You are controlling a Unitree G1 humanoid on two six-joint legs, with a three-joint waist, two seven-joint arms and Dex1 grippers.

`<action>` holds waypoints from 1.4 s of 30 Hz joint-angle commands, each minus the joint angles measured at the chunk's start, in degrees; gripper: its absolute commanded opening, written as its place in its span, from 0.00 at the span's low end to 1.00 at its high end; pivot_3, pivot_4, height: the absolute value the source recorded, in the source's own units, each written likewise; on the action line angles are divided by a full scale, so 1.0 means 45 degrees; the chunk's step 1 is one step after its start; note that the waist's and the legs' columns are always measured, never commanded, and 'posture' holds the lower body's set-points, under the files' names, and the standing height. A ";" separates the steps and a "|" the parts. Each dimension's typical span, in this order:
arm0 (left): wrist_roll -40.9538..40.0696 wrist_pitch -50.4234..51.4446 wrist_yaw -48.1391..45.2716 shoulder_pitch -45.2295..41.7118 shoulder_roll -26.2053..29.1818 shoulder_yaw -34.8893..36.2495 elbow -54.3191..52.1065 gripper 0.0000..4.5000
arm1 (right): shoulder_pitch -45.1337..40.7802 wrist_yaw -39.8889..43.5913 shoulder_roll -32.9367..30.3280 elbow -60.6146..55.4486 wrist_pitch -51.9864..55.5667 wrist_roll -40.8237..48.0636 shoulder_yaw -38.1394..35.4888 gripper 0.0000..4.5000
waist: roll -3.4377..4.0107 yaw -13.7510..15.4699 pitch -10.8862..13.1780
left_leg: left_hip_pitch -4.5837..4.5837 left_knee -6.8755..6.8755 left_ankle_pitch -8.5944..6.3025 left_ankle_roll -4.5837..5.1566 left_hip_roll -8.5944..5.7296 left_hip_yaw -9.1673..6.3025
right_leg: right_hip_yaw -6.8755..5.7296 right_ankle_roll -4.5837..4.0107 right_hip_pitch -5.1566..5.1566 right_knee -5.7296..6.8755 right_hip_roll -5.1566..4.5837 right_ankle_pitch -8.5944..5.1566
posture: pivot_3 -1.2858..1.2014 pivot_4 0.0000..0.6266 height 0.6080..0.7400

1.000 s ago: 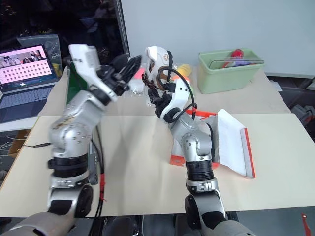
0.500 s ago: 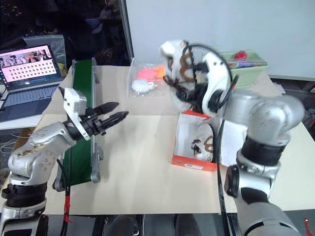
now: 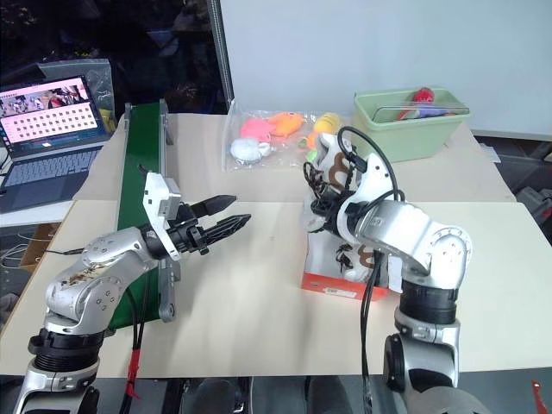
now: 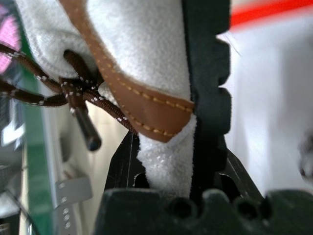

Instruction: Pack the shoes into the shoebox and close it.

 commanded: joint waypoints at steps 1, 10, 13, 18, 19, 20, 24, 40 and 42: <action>0.0030 -0.0249 -0.0034 -0.0300 -0.0182 -0.0045 -0.0271 0.63 | 0.0153 -0.0451 -0.0152 -0.1039 -0.0553 0.0316 0.0015 0.20 | 0.0000 -0.0017 0.0000 | 0.0009 -0.0002 0.0000 0.0000 0.0001 0.0000 | 0.0003 -0.0001 0.0003 0.0002 0.0003 0.0000 | 0.52 0.24 0.92; 0.0087 -0.0120 0.0123 -0.0225 -0.0500 -0.0123 -0.0540 0.63 | 0.2427 0.1106 -0.1823 -0.1731 -0.0320 0.0316 0.1008 0.20 | 0.0000 0.0011 0.0000 | 0.0020 -0.0010 -0.0003 0.0005 0.0001 -0.0005 | 0.0012 -0.0005 0.0023 -0.0018 0.0008 -0.0003 | 0.52 0.24 0.92; -0.0055 0.0050 0.0370 0.0040 -0.0594 -0.0043 -0.0991 0.63 | 0.2616 0.3461 -0.3730 -0.0294 0.1101 0.0316 0.0950 0.20 | 0.0000 0.0024 0.0000 | 0.0024 -0.0009 -0.0003 0.0005 0.0000 -0.0005 | 0.0014 -0.0005 0.0028 -0.0020 0.0009 -0.0004 | 0.52 0.24 0.92; -0.0259 0.0354 0.0725 0.0297 -0.0619 0.0085 -0.1519 0.63 | 0.1822 0.7435 -0.6591 0.2448 0.3522 0.0316 0.2015 0.20 | -0.0001 0.0047 0.0000 | 0.0037 -0.0007 -0.0004 0.0006 -0.0003 -0.0003 | 0.0027 -0.0009 0.0044 -0.0027 0.0016 -0.0005 | 0.52 0.24 0.92; -0.0319 0.0434 0.0802 0.0292 -0.0612 0.0126 -0.1585 0.63 | 0.1522 0.7887 -0.6910 0.3084 0.3896 0.0316 0.2380 0.20 | -0.0001 0.0002 0.0000 | 0.0038 -0.0008 -0.0004 0.0006 -0.0002 -0.0004 | 0.0028 -0.0009 0.0043 -0.0026 0.0020 -0.0006 | 0.52 0.24 0.92; -0.0362 0.0487 0.0855 0.0284 -0.0604 0.0148 -0.1624 0.63 | 0.1261 0.8258 -0.7168 0.3570 0.4169 0.0316 0.2687 0.20 | -0.0001 -0.0027 0.0000 | 0.0047 -0.0007 -0.0005 0.0009 0.0000 -0.0005 | 0.0042 -0.0010 0.0046 -0.0026 0.0031 -0.0005 | 0.52 0.24 0.92; -0.0428 0.0667 0.1021 0.0326 -0.0529 0.0222 -0.1732 0.63 | -0.0288 0.8398 -0.6833 0.5813 0.4742 0.0316 0.3663 0.20 | -0.0002 -0.0043 0.0000 | 0.0051 -0.0009 -0.0008 0.0013 -0.0002 -0.0003 | 0.0061 -0.0011 0.0045 -0.0025 0.0039 -0.0005 | 0.52 0.24 0.92; -0.0405 0.0936 0.1297 0.0073 -0.0452 0.0266 -0.1717 0.64 | -0.0542 0.5484 -0.4094 0.7515 0.3640 0.0316 0.3158 0.42 | -0.0001 0.0045 -0.0001 | 0.0025 0.0000 -0.0009 0.0015 -0.0002 -0.0009 | 0.0060 0.0002 0.0045 -0.0032 0.0039 -0.0008 | 0.52 0.24 0.92; -0.0406 0.0954 0.1295 0.0071 -0.0444 0.0292 -0.1726 0.64 | -0.0549 0.5255 -0.3851 0.7331 0.3469 0.0316 0.2836 0.57 | -0.0001 0.0005 -0.0001 | 0.0024 -0.0001 -0.0009 0.0015 -0.0002 -0.0009 | 0.0063 0.0001 0.0042 -0.0029 0.0039 -0.0008 | 0.52 0.24 0.92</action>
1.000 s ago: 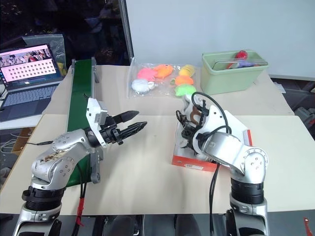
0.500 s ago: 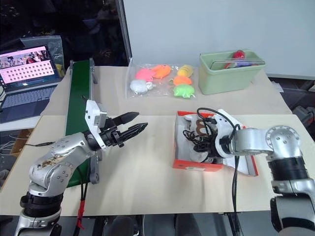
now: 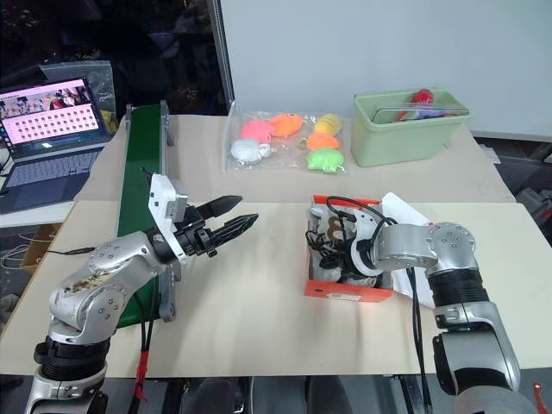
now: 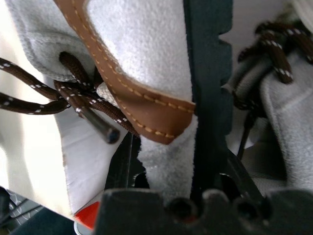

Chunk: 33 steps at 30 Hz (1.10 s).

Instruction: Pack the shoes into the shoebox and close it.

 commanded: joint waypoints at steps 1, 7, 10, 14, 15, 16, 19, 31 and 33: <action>-0.0166 -0.0098 0.0017 -0.0213 0.0089 0.0271 -0.0393 0.64 | -0.0068 -0.0453 0.0291 -0.0576 -0.0418 0.0173 -0.0841 0.66 | 0.0000 -0.0019 0.0000 | 0.0000 0.0000 0.0000 0.0000 0.0000 -0.0001 | 0.0000 0.0000 0.0000 0.0001 0.0000 0.0000 | 0.52 0.24 0.92; -0.0156 -0.0145 -0.0017 -0.0270 0.0047 0.0228 -0.0391 0.64 | -0.0551 -0.0598 -0.0324 -0.1296 -0.0625 0.0173 -0.0801 0.99 | 0.0000 0.0029 0.0000 | -0.0005 0.0001 0.0000 0.0000 -0.0001 -0.0001 | -0.0001 0.0001 0.0000 -0.0002 -0.0002 0.0000 | 0.52 0.24 0.92; -0.0103 -0.0233 -0.0088 -0.0319 0.0035 0.0187 -0.0296 0.64 | -0.1051 -0.0419 -0.0901 -0.1745 -0.0759 0.0173 -0.0847 0.99 | 0.0001 0.0031 0.0001 | -0.0009 0.0005 0.0000 0.0000 -0.0003 -0.0001 | -0.0001 0.0001 -0.0003 -0.0001 -0.0004 0.0000 | 0.52 0.24 0.92; 0.0049 -0.0382 -0.0299 -0.0396 0.0052 0.0065 -0.0068 0.64 | -0.1513 0.0174 -0.1696 -0.2599 -0.0765 0.0173 -0.0921 0.99 | 0.0001 0.0032 0.0001 | -0.0002 -0.0003 0.0000 0.0000 0.0000 -0.0004 | -0.0003 0.0000 -0.0002 -0.0005 0.0003 -0.0002 | 0.52 0.24 0.92; 0.0094 -0.0432 -0.0384 -0.0382 0.0062 0.0026 -0.0017 0.64 | -0.1459 0.0252 -0.1579 -0.2916 -0.1083 0.0173 -0.1246 0.99 | 0.0000 0.0032 0.0000 | -0.0004 -0.0009 0.0000 0.0000 -0.0001 -0.0003 | -0.0002 0.0000 -0.0005 -0.0007 0.0002 -0.0002 | 0.52 0.24 0.92; 0.0139 -0.0496 -0.0466 -0.0348 0.0070 -0.0009 0.0027 0.64 | -0.1404 0.0576 -0.1626 -0.3264 -0.1168 0.0173 -0.1373 0.99 | 0.0000 0.0026 0.0000 | -0.0004 -0.0009 -0.0002 0.0003 0.0000 -0.0004 | -0.0003 0.0001 -0.0003 -0.0009 0.0003 -0.0002 | 0.52 0.24 0.92; 0.0456 -0.0838 -0.0668 -0.0179 0.0121 -0.0200 0.0073 0.64 | -0.0738 0.1678 -0.2222 -0.5178 -0.1565 -0.0338 -0.1632 0.99 | 0.0001 0.0034 0.0001 | -0.0014 -0.0008 -0.0003 0.0004 0.0000 -0.0001 | 0.0001 0.0002 -0.0010 -0.0012 0.0002 -0.0003 | 0.52 0.24 0.92; 0.1028 -0.1681 -0.1672 0.0258 0.0513 -0.0362 0.0478 0.64 | 1.0135 1.3569 -0.4675 -1.0755 -0.4966 -0.8206 -0.9872 0.15 | 0.0025 0.0422 -0.0011 | -0.0067 0.0022 -0.0011 0.0016 -0.0026 -0.0049 | 0.0010 0.0041 0.0014 -0.0067 -0.0001 -0.0019 | 0.52 0.24 0.92; 0.1066 -0.1810 -0.2086 0.0178 0.0601 -0.0553 0.0700 0.64 | 1.1108 1.4747 -0.4726 -1.0830 -0.4983 -0.8540 -1.0637 0.01 | 0.0030 0.0313 -0.0015 | -0.0012 0.0017 -0.0011 0.0016 -0.0028 -0.0050 | 0.0017 0.0040 0.0060 -0.0063 0.0005 -0.0022 | 0.52 0.24 0.92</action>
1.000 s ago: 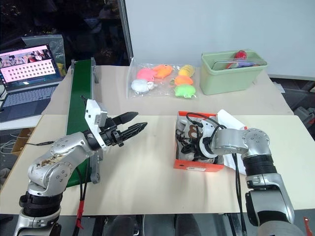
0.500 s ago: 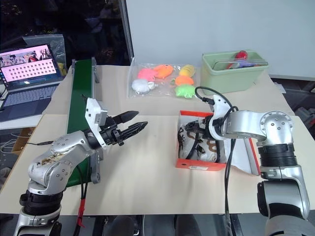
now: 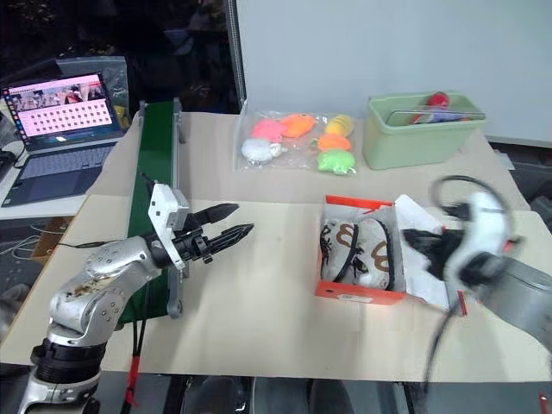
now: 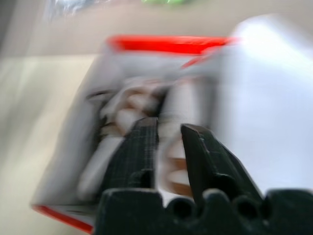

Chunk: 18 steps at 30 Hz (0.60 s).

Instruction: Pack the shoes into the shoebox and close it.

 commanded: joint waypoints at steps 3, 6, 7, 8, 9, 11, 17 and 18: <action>0.0100 -0.0596 -0.1370 -0.0353 0.0227 -0.0656 0.0254 0.64 | 0.2776 0.4529 -0.0142 -0.1141 -0.0230 -0.1112 -0.2632 0.01 | 0.0019 -0.0184 -0.0013 | 0.0062 -0.0003 0.0000 0.0000 0.0007 0.0020 | 0.0071 -0.0011 0.0020 0.0002 0.0036 -0.0003 | 0.52 0.24 0.92; 0.0222 -0.0754 -0.1807 -0.0465 0.0279 -0.0928 0.0491 0.64 | 0.4308 0.5191 -0.0118 -0.1520 -0.0495 -0.2915 -0.1781 0.01 | 0.0028 -0.0228 -0.0024 | 0.0084 -0.0002 0.0004 0.0007 0.0013 0.0026 | 0.0101 0.0004 0.0027 0.0024 0.0052 -0.0027 | 0.52 0.24 0.92; 0.0240 -0.0794 -0.1927 -0.0507 0.0266 -0.1000 0.0541 0.64 | 0.4595 0.4925 0.0090 -0.1566 -0.0738 -0.3762 -0.1000 0.01 | 0.0025 -0.0246 -0.0025 | 0.0088 -0.0004 0.0004 0.0007 0.0005 0.0031 | 0.0119 0.0018 0.0028 0.0026 0.0052 -0.0035 | 0.52 0.24 0.92; 0.0261 -0.0823 -0.2010 -0.0537 0.0246 -0.1039 0.0578 0.64 | 0.4733 0.4752 0.0264 -0.1584 -0.0914 -0.4346 -0.0472 0.01 | 0.0014 -0.0267 -0.0030 | 0.0093 -0.0001 0.0004 0.0007 0.0005 0.0043 | 0.0135 0.0025 0.0025 0.0039 0.0052 -0.0039 | 0.52 0.24 0.92; 0.0293 -0.0835 -0.2035 -0.0600 0.0206 -0.1078 0.0620 0.64 | 0.4694 0.4435 0.0551 -0.1497 -0.0920 -0.4678 0.0018 0.01 | 0.0003 -0.0275 -0.0032 | 0.0094 0.0000 0.0004 0.0007 0.0004 0.0047 | 0.0142 0.0026 0.0024 0.0038 0.0053 -0.0040 | 0.52 0.24 0.92; 0.0345 -0.0848 -0.2049 -0.0737 0.0113 -0.1144 0.0720 0.64 | 0.4657 0.3884 0.1101 -0.1257 -0.1218 -0.5936 0.1353 0.01 | -0.0001 -0.0272 -0.0036 | 0.0089 0.0005 0.0004 0.0007 0.0003 0.0046 | 0.0148 0.0022 0.0017 0.0041 0.0056 -0.0038 | 0.52 0.24 0.92; 0.0423 -0.0812 -0.2131 -0.0975 -0.0086 -0.1265 0.0888 0.64 | 0.3055 0.2446 0.2872 -0.0272 -0.1435 -0.8080 0.3914 0.01 | -0.0002 -0.0340 -0.0036 | 0.0082 0.0002 0.0004 0.0007 -0.0029 0.0068 | 0.0214 0.0000 -0.0021 0.0078 0.0043 -0.0027 | 0.52 0.24 0.92; 0.0440 -0.0802 -0.2140 -0.1002 -0.0110 -0.1274 0.0917 0.64 | 0.2755 0.2259 0.3192 -0.0113 -0.1453 -0.8334 0.4275 0.01 | -0.0010 -0.0347 -0.0037 | 0.0089 0.0004 0.0004 0.0007 -0.0026 0.0070 | 0.0216 0.0000 -0.0014 0.0080 0.0048 -0.0027 | 0.52 0.24 0.92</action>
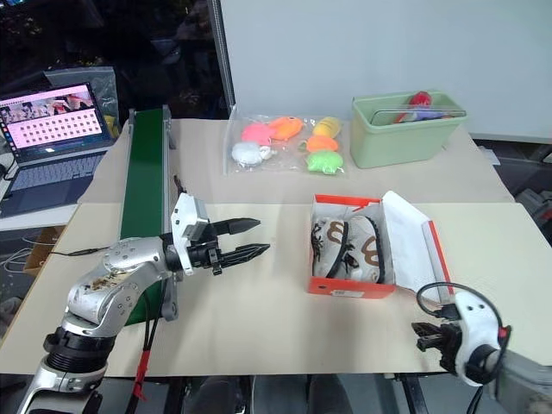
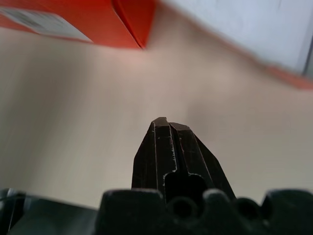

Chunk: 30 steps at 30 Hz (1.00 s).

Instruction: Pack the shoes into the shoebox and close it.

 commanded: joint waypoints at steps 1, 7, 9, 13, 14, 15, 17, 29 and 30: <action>0.0008 -0.0242 -0.0105 -0.0369 -0.0120 -0.0014 -0.0102 0.64 | -0.1044 -0.0807 0.0928 0.0510 -0.0469 -0.1219 0.1145 0.01 | -0.0006 0.0003 -0.0001 | 0.0000 0.0002 0.0000 0.0000 0.0001 -0.0002 | 0.0000 -0.0001 0.0001 0.0001 0.0004 0.0000 | 0.52 0.24 0.92; 0.0024 -0.0172 -0.0079 -0.0561 -0.0162 0.0018 0.0012 0.64 | -0.2738 -0.2116 0.2947 0.2125 -0.0802 -0.2241 0.1243 0.01 | 0.0000 0.0020 -0.0006 | -0.0006 0.0010 0.0000 0.0000 -0.0005 -0.0003 | 0.0012 0.0004 0.0002 0.0007 0.0007 -0.0001 | 0.52 0.24 0.92; 0.0019 -0.0138 -0.0052 -0.0660 -0.0159 0.0052 0.0040 0.64 | -0.3412 -0.2795 0.3753 0.2993 -0.1219 -0.2567 0.0917 0.01 | -0.0057 -0.0031 -0.0038 | 0.0007 0.0008 0.0000 0.0000 -0.0007 0.0000 | 0.0030 0.0009 0.0011 0.0006 0.0013 0.0001 | 0.52 0.24 0.92; -0.0005 -0.0067 0.0050 -0.0737 -0.0150 0.0110 -0.0085 0.64 | -0.4257 -0.4583 0.5443 0.4290 -0.2624 -0.3022 -0.0500 0.01 | -0.0090 -0.0030 -0.0065 | 0.0045 0.0016 0.0001 -0.0001 -0.0001 0.0004 | 0.0046 0.0010 0.0046 0.0009 0.0024 0.0006 | 0.52 0.24 0.92; -0.0008 -0.0062 0.0070 -0.0737 -0.0149 0.0119 -0.0111 0.64 | -0.4357 -0.4787 0.5735 0.4444 -0.2935 -0.3058 -0.0729 0.01 | -0.0089 -0.0013 -0.0069 | 0.0055 0.0017 0.0001 -0.0001 -0.0002 0.0006 | 0.0049 0.0011 0.0055 0.0011 0.0024 0.0006 | 0.52 0.24 0.92; -0.0016 -0.0056 0.0089 -0.0730 -0.0151 0.0127 -0.0134 0.64 | -0.4454 -0.4937 0.6019 0.4550 -0.3271 -0.3063 -0.0925 0.01 | -0.0091 0.0014 -0.0071 | 0.0062 0.0017 0.0001 -0.0001 -0.0002 0.0008 | 0.0052 0.0011 0.0067 0.0008 0.0024 0.0005 | 0.52 0.24 0.92; -0.0026 -0.0053 0.0120 -0.0710 -0.0152 0.0138 -0.0175 0.64 | -0.4717 -0.5299 0.6641 0.4743 -0.4030 -0.2927 -0.1402 0.01 | -0.0087 0.0076 -0.0073 | 0.0063 0.0017 0.0001 -0.0002 -0.0007 0.0004 | 0.0053 0.0017 0.0088 0.0002 0.0023 0.0000 | 0.52 0.24 0.92; -0.0080 0.0040 0.0339 -0.0546 -0.0027 0.0215 -0.0532 0.64 | -0.6664 -0.4989 0.9579 0.5391 -0.6776 0.0940 -0.3814 0.01 | -0.0054 -0.0091 -0.0077 | 0.0049 -0.0019 0.0001 -0.0002 -0.0006 0.0011 | 0.0085 0.0016 0.0025 0.0040 0.0026 -0.0009 | 0.52 0.24 0.92; -0.0091 0.0052 0.0360 -0.0533 -0.0017 0.0225 -0.0564 0.64 | -0.6814 -0.4822 0.9609 0.5405 -0.6744 0.1489 -0.3939 0.01 | -0.0054 -0.0090 -0.0077 | 0.0049 -0.0019 0.0001 -0.0002 -0.0006 0.0011 | 0.0085 0.0016 0.0024 0.0040 0.0026 -0.0009 | 0.52 0.24 0.92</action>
